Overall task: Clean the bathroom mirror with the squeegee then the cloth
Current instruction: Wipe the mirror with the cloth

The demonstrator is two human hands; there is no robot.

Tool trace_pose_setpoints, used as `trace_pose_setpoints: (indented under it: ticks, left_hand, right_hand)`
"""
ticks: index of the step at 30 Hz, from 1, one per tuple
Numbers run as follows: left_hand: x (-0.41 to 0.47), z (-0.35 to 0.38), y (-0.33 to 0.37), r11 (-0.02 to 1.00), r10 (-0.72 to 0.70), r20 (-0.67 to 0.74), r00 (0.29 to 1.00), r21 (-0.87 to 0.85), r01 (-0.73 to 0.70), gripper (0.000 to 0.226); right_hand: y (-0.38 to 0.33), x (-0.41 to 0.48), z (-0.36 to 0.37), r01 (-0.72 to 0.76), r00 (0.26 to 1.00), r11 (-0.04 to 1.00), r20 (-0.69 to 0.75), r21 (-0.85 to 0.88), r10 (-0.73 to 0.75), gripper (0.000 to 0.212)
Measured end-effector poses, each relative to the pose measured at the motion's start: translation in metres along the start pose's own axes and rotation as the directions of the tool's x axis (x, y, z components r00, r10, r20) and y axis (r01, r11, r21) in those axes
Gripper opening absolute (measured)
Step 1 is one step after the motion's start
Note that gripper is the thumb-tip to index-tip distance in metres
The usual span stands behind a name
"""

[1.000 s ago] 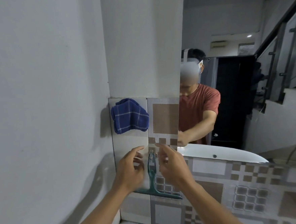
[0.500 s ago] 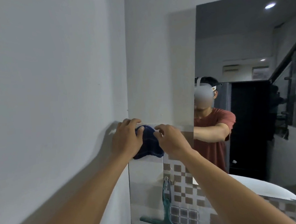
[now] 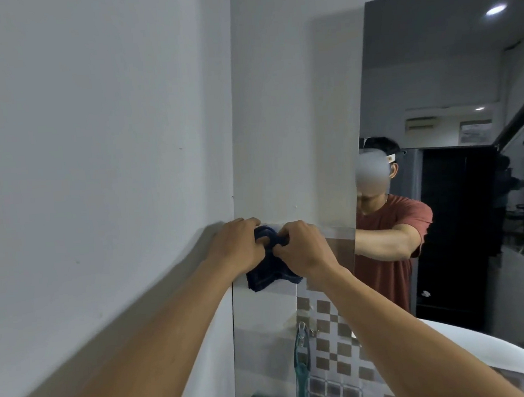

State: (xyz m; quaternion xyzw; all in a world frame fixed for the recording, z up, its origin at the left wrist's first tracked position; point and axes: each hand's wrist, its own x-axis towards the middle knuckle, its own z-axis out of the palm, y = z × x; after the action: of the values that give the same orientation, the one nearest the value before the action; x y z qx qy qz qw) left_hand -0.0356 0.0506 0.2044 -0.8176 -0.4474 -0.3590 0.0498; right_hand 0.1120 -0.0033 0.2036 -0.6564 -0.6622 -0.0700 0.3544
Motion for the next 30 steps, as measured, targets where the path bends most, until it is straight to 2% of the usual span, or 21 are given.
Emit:
trace_pose_setpoints:
  ticks: [5,9,12,14,17,19,21,23,27,30]
  left_hand:
    - [-0.003,-0.005,0.005,0.995,-0.065,-0.005,0.998,0.075,0.065,0.039]
    - [-0.002,-0.007,0.01,0.999,-0.039,-0.017,0.999,-0.036,0.038,0.034]
    - [-0.001,-0.011,0.017,0.994,-0.021,-0.012,1.0,-0.105,0.02,0.045]
    - [-0.001,-0.018,0.026,0.993,0.027,-0.015,1.0,-0.117,-0.028,0.041]
    - [0.0,-0.031,0.043,0.967,0.117,-0.01,0.993,-0.228,-0.116,0.025]
    - [0.0,-0.039,0.059,0.916,0.168,0.022,0.986,-0.372,-0.148,0.025]
    - [0.001,-0.047,0.076,0.879,0.221,0.019,0.975,-0.437,-0.191,0.027]
    - [0.001,-0.054,0.094,0.843,0.267,-0.003,0.964,-0.483,-0.236,0.027]
    - [0.003,-0.065,0.122,0.798,0.318,0.031,0.947,-0.548,-0.251,0.029]
    - [0.002,-0.071,0.141,0.766,0.341,0.084,0.936,-0.602,-0.225,0.019]
  right_hand:
    - [0.0,-0.007,-0.002,0.037,0.996,0.999,-0.081,0.019,-0.035,0.014]
    - [0.002,-0.015,-0.009,0.077,0.989,0.996,-0.132,0.044,-0.071,0.015]
    - [0.004,-0.024,-0.021,0.086,0.98,0.99,-0.189,0.109,-0.065,0.017]
    - [0.008,-0.032,-0.032,0.096,0.977,0.987,-0.201,0.127,-0.07,0.018]
    - [0.017,-0.044,-0.057,0.071,0.986,0.981,-0.161,0.181,-0.042,0.019]
    - [0.023,-0.053,-0.077,0.033,0.996,0.954,-0.095,0.298,-0.005,0.029]
    - [0.024,-0.063,-0.099,-0.009,1.0,0.891,-0.017,0.455,0.019,0.045]
    - [0.025,-0.073,-0.119,-0.049,0.999,0.851,0.015,0.522,0.048,0.05]
    - [0.029,-0.091,-0.152,-0.077,0.994,0.842,-0.026,0.534,0.107,0.027]
    - [0.039,-0.101,-0.169,-0.081,0.982,0.841,-0.102,0.535,0.159,0.015]
